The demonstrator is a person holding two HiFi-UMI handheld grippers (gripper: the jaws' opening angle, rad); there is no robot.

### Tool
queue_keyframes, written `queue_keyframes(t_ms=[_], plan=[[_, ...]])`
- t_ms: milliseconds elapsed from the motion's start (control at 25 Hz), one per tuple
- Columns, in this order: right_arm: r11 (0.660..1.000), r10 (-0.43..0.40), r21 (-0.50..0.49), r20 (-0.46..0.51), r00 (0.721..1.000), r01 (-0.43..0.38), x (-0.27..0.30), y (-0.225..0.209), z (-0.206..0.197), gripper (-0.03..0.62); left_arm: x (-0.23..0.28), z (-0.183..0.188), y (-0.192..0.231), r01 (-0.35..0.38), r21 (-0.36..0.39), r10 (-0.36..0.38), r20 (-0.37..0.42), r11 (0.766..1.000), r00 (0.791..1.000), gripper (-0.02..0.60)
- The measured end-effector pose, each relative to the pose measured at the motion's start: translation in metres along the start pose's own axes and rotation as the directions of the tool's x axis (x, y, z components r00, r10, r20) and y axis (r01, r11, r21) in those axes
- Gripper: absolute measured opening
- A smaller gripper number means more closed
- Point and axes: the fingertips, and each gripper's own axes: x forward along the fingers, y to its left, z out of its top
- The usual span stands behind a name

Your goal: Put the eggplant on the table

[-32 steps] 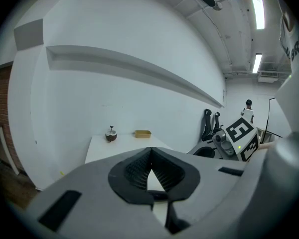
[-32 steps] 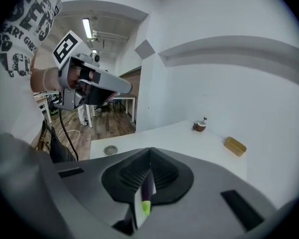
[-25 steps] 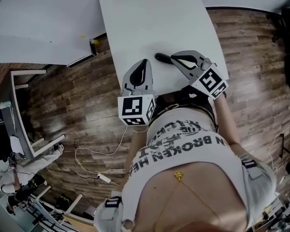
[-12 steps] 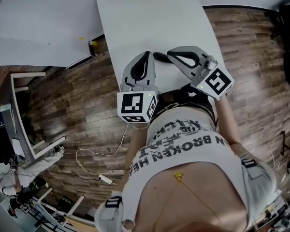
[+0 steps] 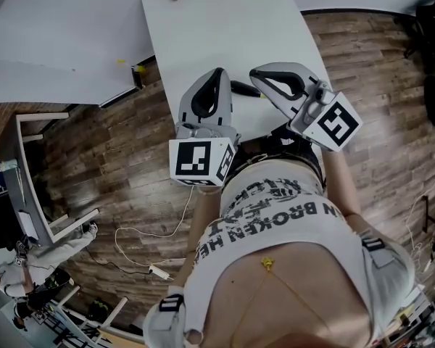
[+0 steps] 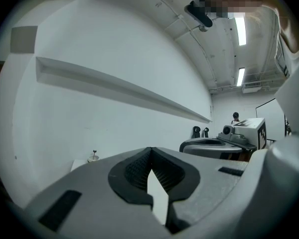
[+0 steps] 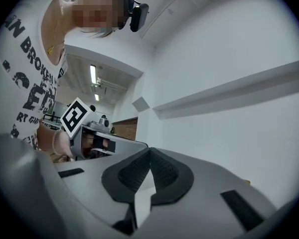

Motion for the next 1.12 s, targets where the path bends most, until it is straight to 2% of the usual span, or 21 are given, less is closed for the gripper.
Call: queue_keyframes(t_ms=[480,1120], plan=[[1.0,0.005,-0.012,0.024,1.0,-0.005,-0.002,0.006,0.015,0.008,-0.004,0.017,-0.008,0.024,0.003,-0.024,0.036,1.0,0.999,-0.002],[1.0,0.009,0.007,0.017,1.0,-0.01,-0.002,0.007,0.013,0.008,-0.005,0.015,-0.012,0.031,0.005,-0.031,0.03,1.0,0.999,-0.002]])
